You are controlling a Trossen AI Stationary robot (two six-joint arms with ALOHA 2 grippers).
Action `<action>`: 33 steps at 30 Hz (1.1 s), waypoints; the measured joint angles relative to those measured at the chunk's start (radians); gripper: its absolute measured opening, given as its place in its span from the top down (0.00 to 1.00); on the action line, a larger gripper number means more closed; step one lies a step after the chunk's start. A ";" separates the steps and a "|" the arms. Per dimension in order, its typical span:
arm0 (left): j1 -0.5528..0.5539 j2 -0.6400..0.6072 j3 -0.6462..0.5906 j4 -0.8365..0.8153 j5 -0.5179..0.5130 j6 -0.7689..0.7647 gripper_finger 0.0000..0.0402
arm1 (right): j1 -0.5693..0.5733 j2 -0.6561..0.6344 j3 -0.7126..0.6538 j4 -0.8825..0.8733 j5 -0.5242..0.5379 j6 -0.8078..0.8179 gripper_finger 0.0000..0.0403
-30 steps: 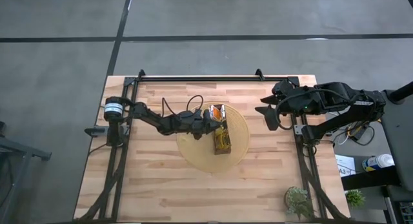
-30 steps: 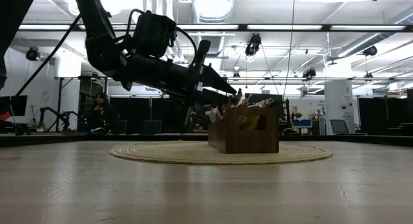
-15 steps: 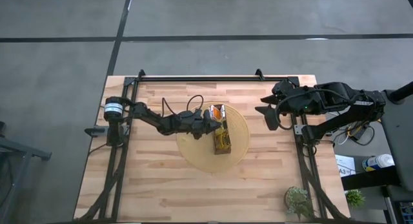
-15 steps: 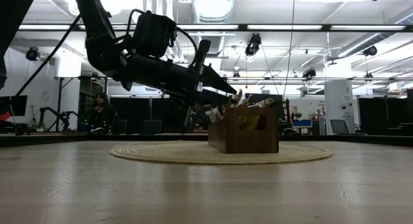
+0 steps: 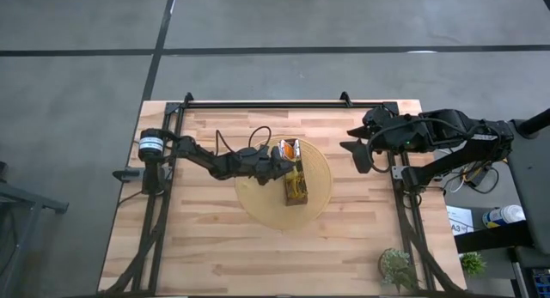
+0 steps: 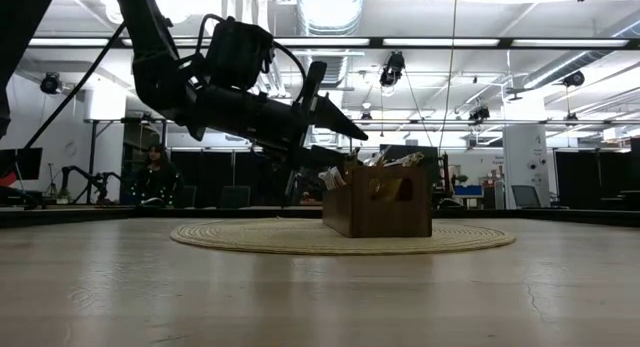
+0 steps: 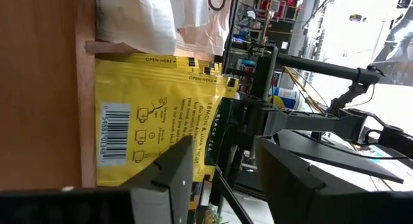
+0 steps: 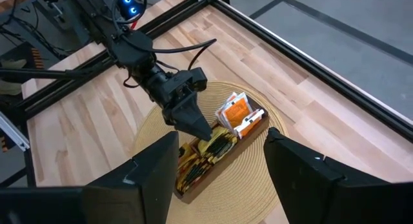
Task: Pick & Place Tea
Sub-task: Put the yellow tea bag into the middle section of the wooden organizer, then adjust the yellow tea bags in the wooden organizer
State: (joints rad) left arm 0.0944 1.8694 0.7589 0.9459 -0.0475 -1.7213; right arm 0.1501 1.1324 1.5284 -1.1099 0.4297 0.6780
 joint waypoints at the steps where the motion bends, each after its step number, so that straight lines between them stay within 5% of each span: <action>1: 0.000 0.000 0.000 0.000 0.000 0.005 0.60 | 0.000 0.000 0.000 0.000 0.000 0.000 0.44; 25: 0.015 -0.053 -0.002 0.007 0.034 0.041 0.59 | 0.000 0.000 0.001 0.000 0.000 0.010 0.44; 33: 0.037 -0.123 0.017 -0.112 0.044 0.105 0.59 | 0.000 0.000 0.001 0.001 0.000 0.003 0.44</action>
State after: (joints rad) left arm 0.1314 1.7466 0.7756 0.8341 -0.0031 -1.6162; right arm 0.1501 1.1324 1.5295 -1.1091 0.4301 0.6811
